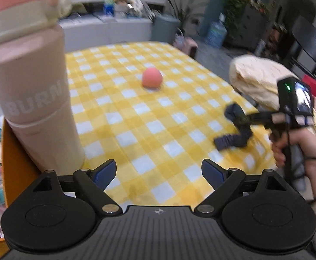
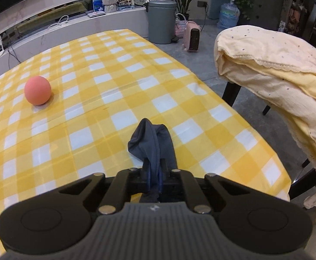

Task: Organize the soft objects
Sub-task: 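Grasp the pink ball with the left tool while the right tool holds the strap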

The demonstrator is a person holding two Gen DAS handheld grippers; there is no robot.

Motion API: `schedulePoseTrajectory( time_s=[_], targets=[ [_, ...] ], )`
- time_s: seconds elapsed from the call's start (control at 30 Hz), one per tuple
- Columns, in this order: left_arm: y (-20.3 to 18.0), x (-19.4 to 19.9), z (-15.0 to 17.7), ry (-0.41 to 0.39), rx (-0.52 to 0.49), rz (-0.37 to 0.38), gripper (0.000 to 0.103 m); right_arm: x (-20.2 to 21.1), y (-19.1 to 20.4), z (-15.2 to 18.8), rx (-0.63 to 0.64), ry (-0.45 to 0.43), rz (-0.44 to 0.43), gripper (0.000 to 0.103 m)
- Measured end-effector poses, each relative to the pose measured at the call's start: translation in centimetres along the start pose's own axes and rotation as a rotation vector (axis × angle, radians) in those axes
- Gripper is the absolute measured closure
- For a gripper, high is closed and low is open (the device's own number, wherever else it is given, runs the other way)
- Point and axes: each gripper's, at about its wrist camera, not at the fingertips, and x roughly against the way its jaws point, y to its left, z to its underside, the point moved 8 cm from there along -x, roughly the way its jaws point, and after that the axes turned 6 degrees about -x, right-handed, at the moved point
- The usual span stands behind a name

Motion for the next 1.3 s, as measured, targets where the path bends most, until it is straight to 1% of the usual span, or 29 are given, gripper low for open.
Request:
schedulePoseTrajectory(
  time_s=[0.03,0.1,0.2,0.27,0.3,0.37,0.43,0.53,0.63,0.7,0.77,0.83,0.93,1.07,1.1,1.13,1.17,1.23,1.3],
  targets=[
    [0.1,0.1,-0.1,-0.025,0.007,-0.022,0.000,0.1,0.1,0.1,0.017,0.003,-0.003,0.099],
    [-0.1,0.1,-0.3,-0.066,0.012,-0.042,0.000,0.2,0.4,0.2,0.032,0.013,-0.014,0.099],
    [-1.0,-0.4,-0.5,-0.102,0.013,-0.039,0.000,0.5,0.5,0.3,0.021,0.031,-0.043,0.099],
    [-1.9,-1.2,-0.5,-0.118,0.012,-0.033,0.000,0.7,0.4,0.2,0.046,0.022,0.005,0.099],
    [-2.4,-1.7,-0.6,-0.122,0.010,-0.030,0.000,0.9,0.5,0.2,0.068,0.010,0.016,0.099],
    [-3.3,-3.0,-0.9,-0.131,0.009,-0.042,0.000,1.2,0.6,0.3,0.082,0.011,-0.029,0.099],
    [-3.8,-4.5,-1.7,-0.134,-0.002,-0.072,0.000,1.2,0.3,0.5,0.069,0.029,-0.060,0.098],
    [-4.0,-6.7,-3.8,-0.157,-0.006,-0.112,0.000,1.3,-0.5,0.7,0.114,0.029,0.017,0.098],
    [-3.5,-9.1,-5.6,-0.177,-0.030,-0.154,0.000,2.1,-0.8,0.4,0.109,0.007,-0.016,0.098],
    [-3.0,-10.9,-6.6,-0.171,-0.040,-0.191,0.000,2.6,-0.8,0.2,0.128,-0.013,-0.031,0.098],
    [-2.4,-12.4,-7.3,-0.158,-0.042,-0.225,0.000,2.5,-1.0,0.2,0.113,-0.002,-0.060,0.098],
    [-1.7,-13.9,-8.2,-0.155,-0.038,-0.275,0.000,2.3,-1.3,0.2,0.106,0.007,-0.062,0.098],
    [-1.0,-15.9,-9.6,-0.137,-0.058,-0.325,0.000,2.2,-1.5,0.1,0.113,0.005,-0.064,0.098],
    [-0.5,-18.1,-11.6,-0.120,-0.073,-0.354,0.000,2.1,-2.0,-0.1,0.092,0.006,-0.075,0.098],
    [-0.4,-18.7,-12.0,-0.115,-0.079,-0.358,0.001,2.1,-2.1,-0.1,0.092,0.007,-0.070,0.098],
    [-0.3,-19.1,-12.5,-0.112,-0.079,-0.368,0.008,2.1,-2.2,-0.1,0.093,0.007,-0.068,0.098],
    [0.0,-19.7,-12.9,-0.109,-0.077,-0.381,0.010,2.1,-2.2,0.0,0.092,0.007,-0.069,0.098],
    [0.6,-20.6,-13.5,-0.091,-0.068,-0.403,0.013,2.1,-2.1,0.0,0.096,0.005,-0.068,0.098],
    [1.5,-21.4,-13.8,-0.070,-0.052,-0.451,0.014,2.2,-1.9,0.1,0.107,0.004,-0.067,0.098]
  ],
)
